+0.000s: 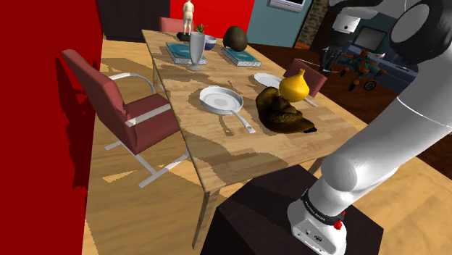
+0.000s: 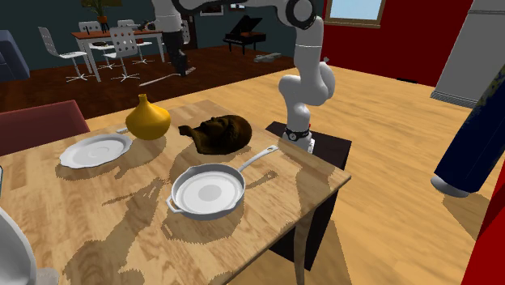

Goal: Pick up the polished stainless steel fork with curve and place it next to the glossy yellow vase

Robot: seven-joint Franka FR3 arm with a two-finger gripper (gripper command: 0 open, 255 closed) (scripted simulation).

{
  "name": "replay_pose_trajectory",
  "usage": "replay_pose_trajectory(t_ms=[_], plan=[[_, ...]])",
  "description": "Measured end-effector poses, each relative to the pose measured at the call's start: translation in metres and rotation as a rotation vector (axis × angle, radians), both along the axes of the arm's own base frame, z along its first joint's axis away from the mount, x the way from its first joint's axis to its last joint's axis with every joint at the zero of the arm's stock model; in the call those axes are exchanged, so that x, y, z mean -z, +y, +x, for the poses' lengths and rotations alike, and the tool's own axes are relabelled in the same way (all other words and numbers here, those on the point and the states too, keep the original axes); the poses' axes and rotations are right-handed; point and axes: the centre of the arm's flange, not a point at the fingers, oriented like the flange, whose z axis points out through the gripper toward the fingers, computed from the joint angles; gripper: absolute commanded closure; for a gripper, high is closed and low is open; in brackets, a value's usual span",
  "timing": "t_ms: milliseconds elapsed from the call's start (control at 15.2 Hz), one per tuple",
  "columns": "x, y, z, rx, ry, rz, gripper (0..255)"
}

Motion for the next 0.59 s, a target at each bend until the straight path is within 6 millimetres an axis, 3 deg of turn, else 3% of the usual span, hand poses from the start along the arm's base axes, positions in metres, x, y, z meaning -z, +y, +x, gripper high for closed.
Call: replay_pose_trajectory(t_ms=[594], plan=[[-0.006, -0.119, -0.020, 0.001, 0.000, -0.002, 255]])
